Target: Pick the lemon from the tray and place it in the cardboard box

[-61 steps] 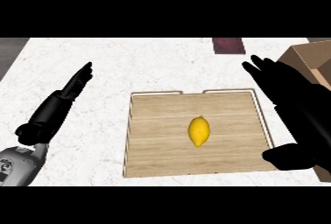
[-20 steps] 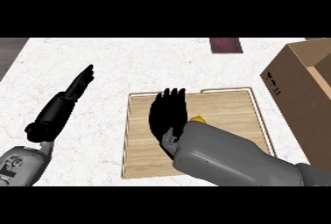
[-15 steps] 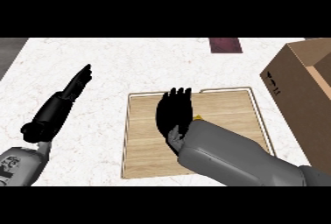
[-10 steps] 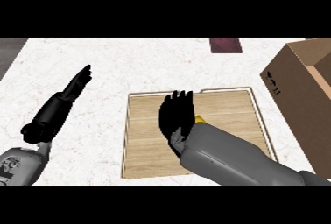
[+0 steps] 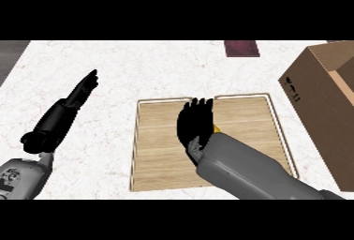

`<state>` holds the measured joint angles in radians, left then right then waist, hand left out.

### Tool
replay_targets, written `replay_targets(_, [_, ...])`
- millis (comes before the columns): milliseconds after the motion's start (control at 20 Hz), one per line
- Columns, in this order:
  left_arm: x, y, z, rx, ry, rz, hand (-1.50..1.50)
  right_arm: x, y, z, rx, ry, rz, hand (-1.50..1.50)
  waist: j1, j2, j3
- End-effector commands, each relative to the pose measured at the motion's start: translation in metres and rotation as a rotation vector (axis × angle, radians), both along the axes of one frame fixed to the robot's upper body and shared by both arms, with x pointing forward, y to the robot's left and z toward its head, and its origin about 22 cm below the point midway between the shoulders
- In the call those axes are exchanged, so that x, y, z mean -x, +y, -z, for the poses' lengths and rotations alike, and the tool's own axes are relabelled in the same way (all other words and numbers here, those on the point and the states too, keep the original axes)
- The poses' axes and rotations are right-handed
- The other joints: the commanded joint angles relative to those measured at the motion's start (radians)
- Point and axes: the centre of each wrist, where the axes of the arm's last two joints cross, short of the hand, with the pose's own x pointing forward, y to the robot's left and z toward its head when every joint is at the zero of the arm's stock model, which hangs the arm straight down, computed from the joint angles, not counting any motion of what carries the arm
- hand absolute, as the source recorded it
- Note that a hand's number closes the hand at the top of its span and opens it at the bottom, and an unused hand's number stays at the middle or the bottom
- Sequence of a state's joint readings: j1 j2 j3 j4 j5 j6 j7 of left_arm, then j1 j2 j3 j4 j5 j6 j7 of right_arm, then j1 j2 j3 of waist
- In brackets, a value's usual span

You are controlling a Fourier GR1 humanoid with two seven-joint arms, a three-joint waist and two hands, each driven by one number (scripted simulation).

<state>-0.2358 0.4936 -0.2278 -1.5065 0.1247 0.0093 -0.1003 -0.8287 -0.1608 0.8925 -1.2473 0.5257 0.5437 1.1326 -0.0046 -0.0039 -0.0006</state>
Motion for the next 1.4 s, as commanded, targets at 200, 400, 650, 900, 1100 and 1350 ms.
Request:
replay_targets(200, [-0.010, 0.002, -0.007, 0.016, -0.007, -0.008, 0.00, 0.010, -0.014, 0.021, 0.114, -0.014, 0.141, -1.50, -0.008, 0.001, 0.000])
replay_targets(400, [0.013, 0.006, 0.020, 0.003, -0.011, -0.010, 0.00, 0.012, -0.028, 0.021, 0.092, 0.011, 0.100, 1.50, 0.002, 0.001, 0.000])
replay_targets(650, [0.012, -0.002, 0.007, 0.010, -0.009, 0.013, 0.00, 0.014, -0.025, 0.039, 0.084, -0.063, -0.053, 1.50, 0.011, 0.004, 0.001])
replay_targets(900, [0.003, 0.008, -0.008, -0.009, -0.024, 0.000, 0.00, 0.011, -0.019, 0.033, 0.100, -0.135, -0.124, 1.50, 0.011, 0.004, 0.001])
replay_targets(1100, [-0.005, 0.006, -0.007, 0.006, -0.013, -0.013, 0.00, -0.010, -0.037, 0.017, -0.011, -0.224, -0.137, 1.50, 0.009, 0.005, 0.001])
replay_targets(1350, [-0.001, -0.008, -0.001, 0.006, -0.026, 0.011, 0.00, -0.070, -0.110, -0.029, -0.468, -0.406, 0.178, 1.50, 0.011, 0.025, 0.007])
